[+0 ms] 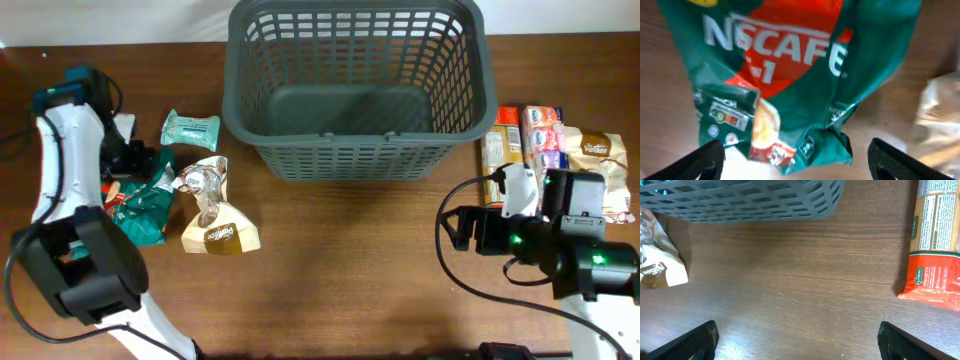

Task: Pack container
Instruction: 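Reach the left gripper to the green Nescafé bag and grasp it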

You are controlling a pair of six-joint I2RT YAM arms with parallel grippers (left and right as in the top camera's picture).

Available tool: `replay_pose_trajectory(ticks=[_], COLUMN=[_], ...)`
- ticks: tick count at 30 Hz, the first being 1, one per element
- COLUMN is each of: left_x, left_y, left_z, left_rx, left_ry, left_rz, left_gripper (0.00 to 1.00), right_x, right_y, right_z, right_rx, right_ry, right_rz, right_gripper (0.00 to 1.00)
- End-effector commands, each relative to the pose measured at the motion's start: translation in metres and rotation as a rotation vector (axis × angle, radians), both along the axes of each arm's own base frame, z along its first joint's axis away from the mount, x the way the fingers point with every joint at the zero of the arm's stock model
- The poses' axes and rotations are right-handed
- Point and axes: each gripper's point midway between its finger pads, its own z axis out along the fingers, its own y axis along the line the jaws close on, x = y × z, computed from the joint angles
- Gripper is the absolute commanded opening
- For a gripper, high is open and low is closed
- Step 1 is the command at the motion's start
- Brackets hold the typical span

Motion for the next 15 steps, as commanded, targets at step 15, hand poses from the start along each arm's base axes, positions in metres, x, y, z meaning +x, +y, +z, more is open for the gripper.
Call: replay_pose_trajectory(ticks=[15], left_x=[-0.037], left_y=[0.01], left_z=[-0.071], left_rx=[0.101], left_ry=[0.12], left_rz=[0.027], left_gripper=[0.86], right_x=[0.005], right_y=[0.004], right_z=[0.007], right_rx=[0.012], right_ry=[-0.026], right_rz=[0.014], right_gripper=[0.99])
